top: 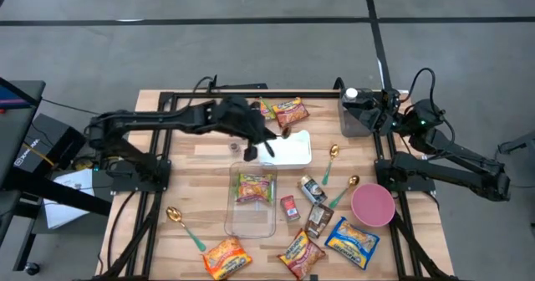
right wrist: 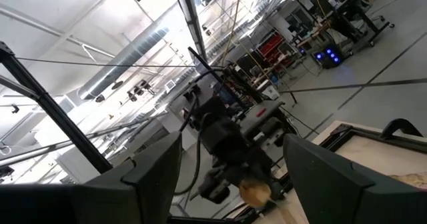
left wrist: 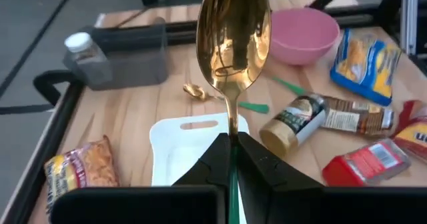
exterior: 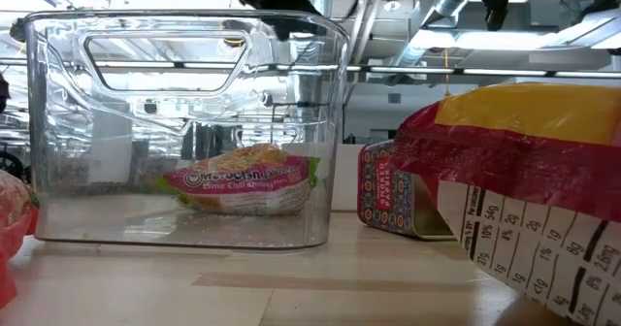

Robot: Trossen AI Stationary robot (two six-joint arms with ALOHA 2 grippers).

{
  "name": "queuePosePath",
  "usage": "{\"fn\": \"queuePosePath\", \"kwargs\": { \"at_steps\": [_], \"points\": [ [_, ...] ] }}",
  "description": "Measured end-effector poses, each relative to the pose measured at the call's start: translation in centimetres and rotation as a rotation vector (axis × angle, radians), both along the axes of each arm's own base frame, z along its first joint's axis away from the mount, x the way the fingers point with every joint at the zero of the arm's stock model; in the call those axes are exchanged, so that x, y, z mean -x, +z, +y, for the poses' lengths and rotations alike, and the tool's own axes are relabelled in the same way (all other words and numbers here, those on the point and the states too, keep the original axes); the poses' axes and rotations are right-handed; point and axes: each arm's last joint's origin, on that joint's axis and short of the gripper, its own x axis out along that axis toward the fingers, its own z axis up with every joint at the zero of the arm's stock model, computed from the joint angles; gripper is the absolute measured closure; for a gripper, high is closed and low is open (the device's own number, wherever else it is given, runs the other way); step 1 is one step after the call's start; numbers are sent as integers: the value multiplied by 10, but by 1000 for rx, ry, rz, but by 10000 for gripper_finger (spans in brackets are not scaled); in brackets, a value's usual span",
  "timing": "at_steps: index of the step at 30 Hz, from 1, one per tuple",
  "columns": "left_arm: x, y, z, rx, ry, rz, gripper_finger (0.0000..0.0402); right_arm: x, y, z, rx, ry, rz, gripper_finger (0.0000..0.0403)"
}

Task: Pick & Place Food Item
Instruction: Put the green spoon into the white bin

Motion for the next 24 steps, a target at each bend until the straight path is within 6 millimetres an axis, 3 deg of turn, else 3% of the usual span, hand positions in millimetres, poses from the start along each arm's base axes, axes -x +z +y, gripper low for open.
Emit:
{"fn": "queuePosePath", "kwargs": {
  "at_steps": [11,24],
  "points": [
    [-50,-20,8,-60,-105,116,396,0,0,0,0,-2,0,148],
    [-78,-85,12,-18,-111,282,396,0,0,-1,2,-8,2,148]
  ]
}}
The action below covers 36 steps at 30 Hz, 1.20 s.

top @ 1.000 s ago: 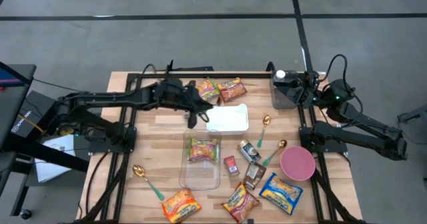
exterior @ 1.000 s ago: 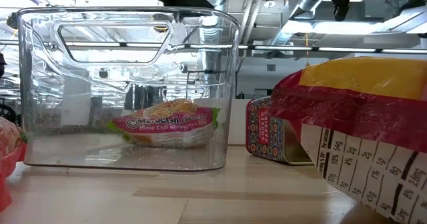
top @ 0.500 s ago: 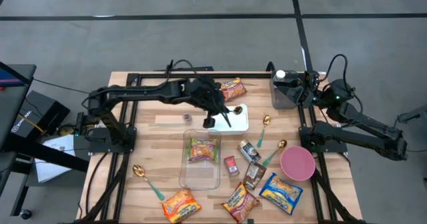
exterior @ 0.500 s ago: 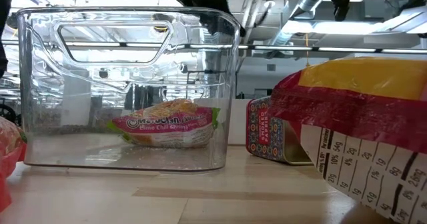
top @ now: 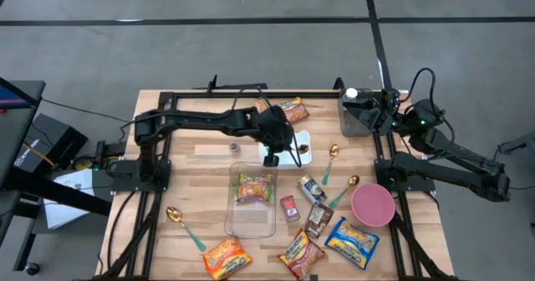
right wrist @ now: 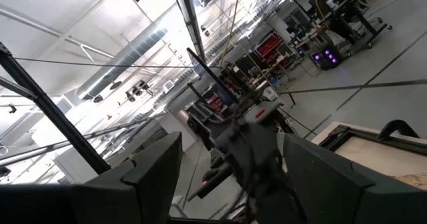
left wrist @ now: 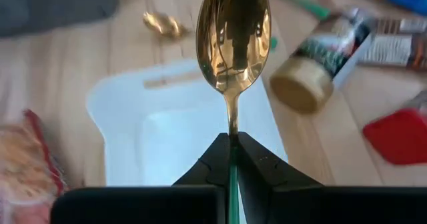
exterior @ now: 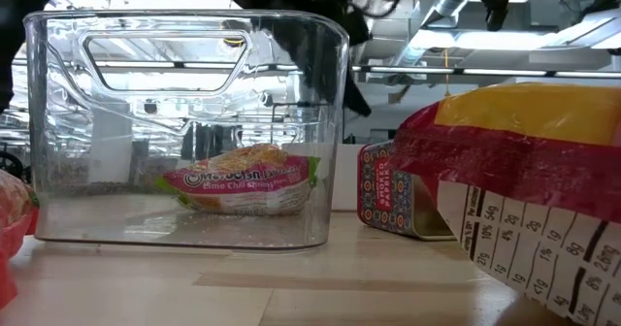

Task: Pick & Place Food Item
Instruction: Put the green spoon into the white bin

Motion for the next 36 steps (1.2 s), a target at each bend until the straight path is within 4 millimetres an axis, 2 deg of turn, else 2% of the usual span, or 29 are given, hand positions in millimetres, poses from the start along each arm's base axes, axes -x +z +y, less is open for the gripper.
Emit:
{"fn": "queuePosePath", "kwargs": {
  "at_steps": [8,13,21,36],
  "points": [
    [-7,-29,2,12,1,68,396,1,0,-1,0,-11,0,148],
    [-10,-40,5,15,5,91,396,1,0,-1,1,-9,0,148],
    [-8,-40,14,18,28,90,396,1,0,-1,8,-10,2,148],
    [-8,-40,14,20,31,90,396,1,0,-1,19,-13,5,148]
  ]
}}
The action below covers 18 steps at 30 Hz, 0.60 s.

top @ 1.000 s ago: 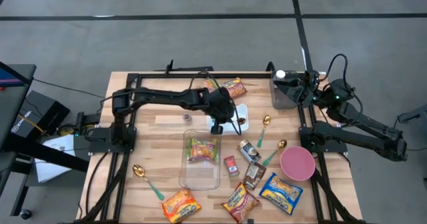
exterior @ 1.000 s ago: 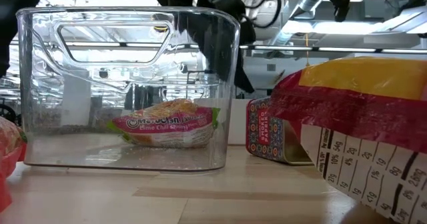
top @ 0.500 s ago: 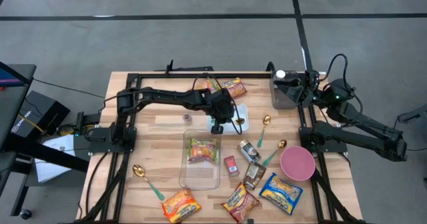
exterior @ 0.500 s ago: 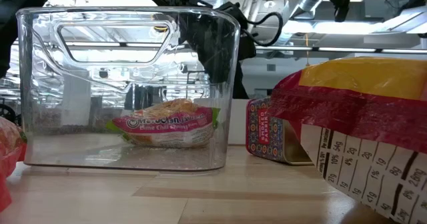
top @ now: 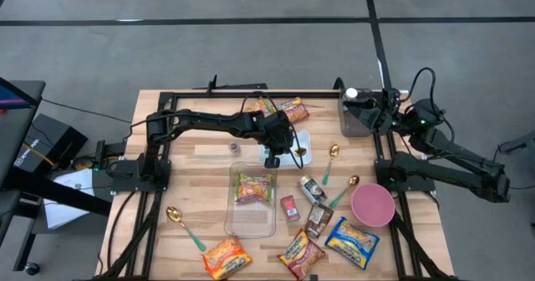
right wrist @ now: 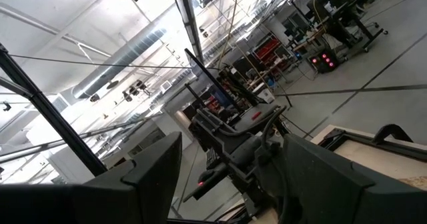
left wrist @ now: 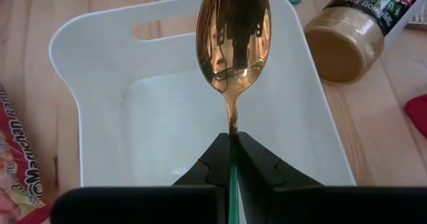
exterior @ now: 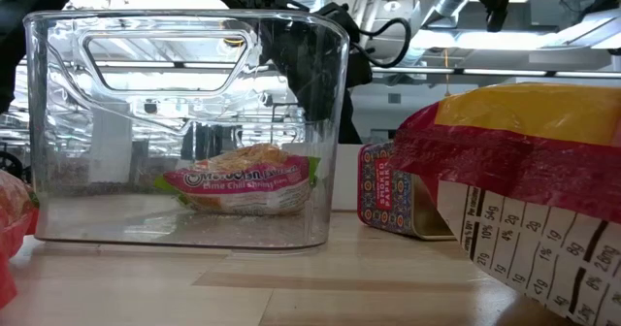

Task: Pick & Place Food Item
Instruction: Put the green spoon into the white bin, then put the brown spice bottle into the black bin

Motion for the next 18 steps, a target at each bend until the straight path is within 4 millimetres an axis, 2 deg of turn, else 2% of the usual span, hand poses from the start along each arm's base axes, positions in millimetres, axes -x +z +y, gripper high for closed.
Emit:
{"fn": "queuePosePath", "kwargs": {
  "at_steps": [8,18],
  "points": [
    [0,0,0,0,0,-1,384,0,0,0,0,0,0,148],
    [0,1,0,-33,17,3,323,0,0,0,0,0,0,148]
  ]
}}
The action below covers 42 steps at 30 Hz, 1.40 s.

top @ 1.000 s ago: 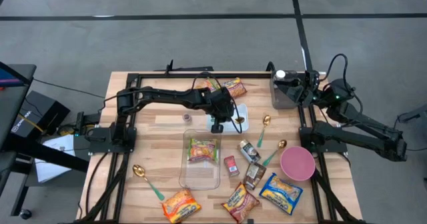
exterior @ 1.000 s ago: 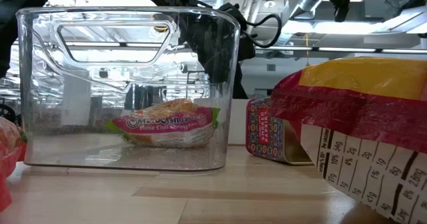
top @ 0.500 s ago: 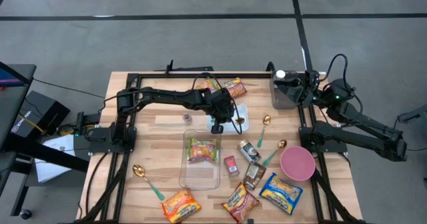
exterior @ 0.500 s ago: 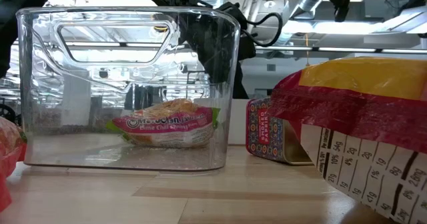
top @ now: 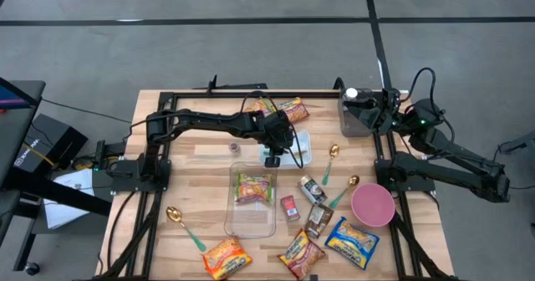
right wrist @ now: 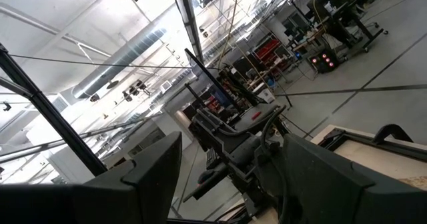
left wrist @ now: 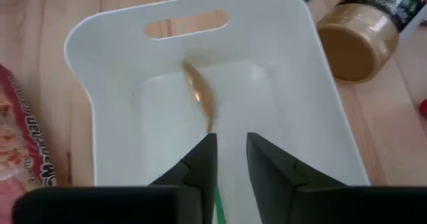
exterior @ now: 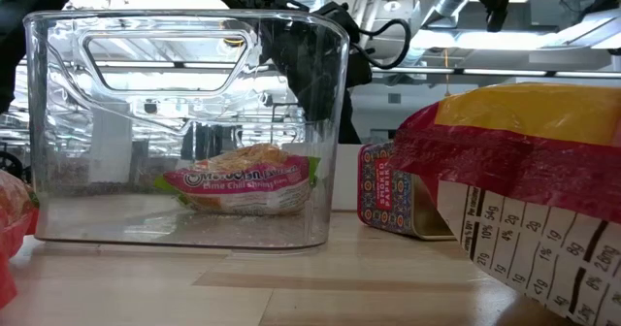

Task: Pick & Place Food Item
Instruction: Put the brown spice bottle into the black bin

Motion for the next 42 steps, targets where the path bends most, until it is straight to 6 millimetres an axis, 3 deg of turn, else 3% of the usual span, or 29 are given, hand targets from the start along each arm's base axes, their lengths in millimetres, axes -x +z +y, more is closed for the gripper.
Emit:
{"fn": "queuePosePath", "kwargs": {
  "at_steps": [9,15,24,34,37,42],
  "points": [
    [2,10,0,-29,16,-26,296,0,0,0,0,0,0,148],
    [4,30,0,-45,17,-100,295,0,0,0,1,-1,1,148],
    [24,92,-3,-36,106,-265,296,0,0,-1,4,-7,2,148],
    [81,155,-11,53,382,-403,295,0,0,-1,8,-6,2,148],
    [103,161,-15,77,457,-388,295,0,0,-1,20,-9,5,148],
    [136,155,-21,92,527,-359,295,0,0,-1,22,-9,5,148]
  ]
}}
